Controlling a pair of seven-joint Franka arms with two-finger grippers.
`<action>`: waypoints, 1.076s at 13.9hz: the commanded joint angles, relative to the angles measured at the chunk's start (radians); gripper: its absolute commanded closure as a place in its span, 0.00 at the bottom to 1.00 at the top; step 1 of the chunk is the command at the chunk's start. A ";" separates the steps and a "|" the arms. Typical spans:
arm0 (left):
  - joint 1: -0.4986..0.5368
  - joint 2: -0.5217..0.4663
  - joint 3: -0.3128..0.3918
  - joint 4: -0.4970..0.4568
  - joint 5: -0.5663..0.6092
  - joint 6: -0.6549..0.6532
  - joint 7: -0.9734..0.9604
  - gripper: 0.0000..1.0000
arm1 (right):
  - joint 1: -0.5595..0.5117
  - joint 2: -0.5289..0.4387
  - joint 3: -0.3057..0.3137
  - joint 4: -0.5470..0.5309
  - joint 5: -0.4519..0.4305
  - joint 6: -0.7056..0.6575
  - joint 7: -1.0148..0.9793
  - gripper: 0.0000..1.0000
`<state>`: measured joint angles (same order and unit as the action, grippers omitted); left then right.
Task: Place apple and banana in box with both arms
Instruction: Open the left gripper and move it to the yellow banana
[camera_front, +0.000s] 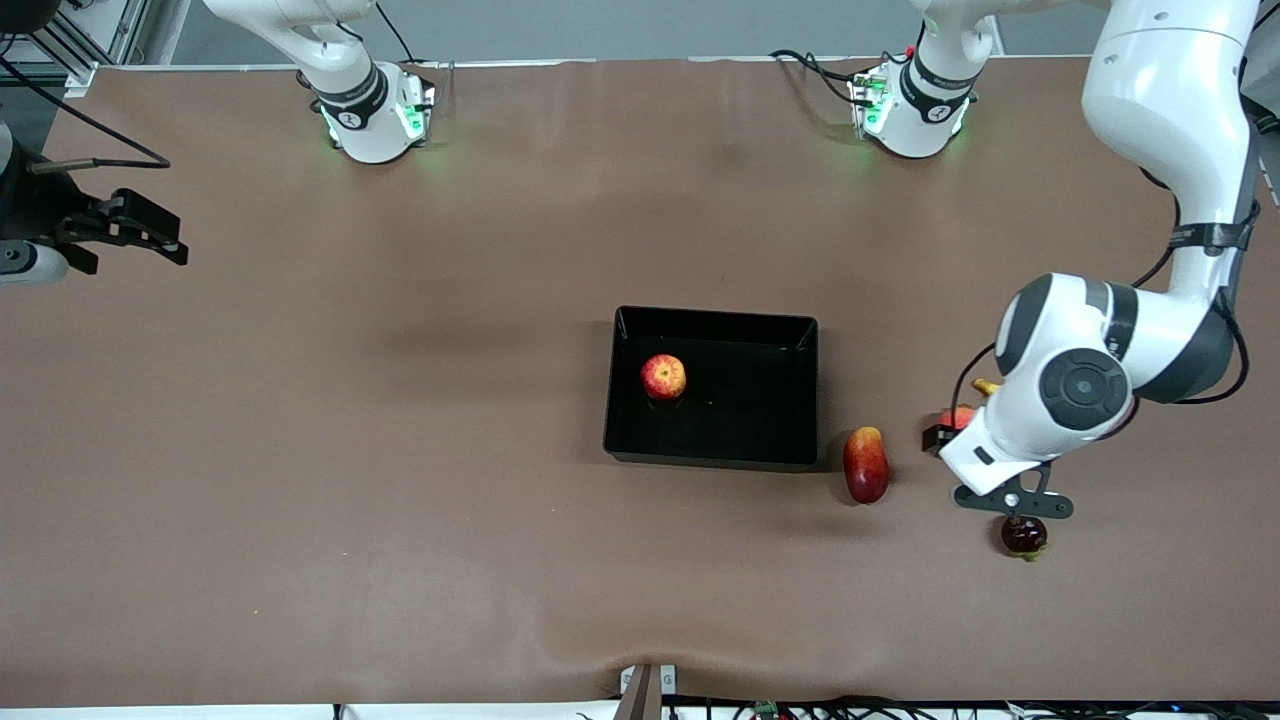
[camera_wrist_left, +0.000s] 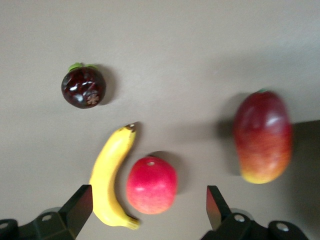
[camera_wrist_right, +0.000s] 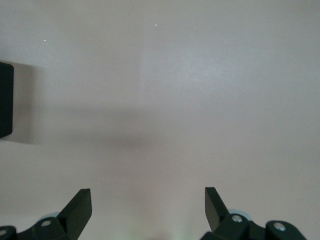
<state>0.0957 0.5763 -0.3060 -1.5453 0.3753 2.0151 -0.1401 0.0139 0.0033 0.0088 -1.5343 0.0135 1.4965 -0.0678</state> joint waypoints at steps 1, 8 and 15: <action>0.076 -0.024 -0.010 -0.105 -0.002 0.103 0.097 0.00 | -0.006 -0.016 0.005 -0.036 -0.004 0.039 -0.003 0.00; 0.231 0.053 -0.019 -0.125 -0.025 0.206 0.370 0.00 | -0.002 -0.014 0.005 0.005 -0.007 -0.044 0.005 0.00; 0.297 0.092 -0.021 -0.197 -0.067 0.277 0.442 0.00 | 0.005 -0.016 0.007 0.017 0.000 -0.082 0.020 0.00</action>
<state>0.3752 0.6671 -0.3117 -1.7188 0.3554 2.2677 0.2773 0.0156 -0.0002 0.0101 -1.5203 0.0142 1.4287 -0.0669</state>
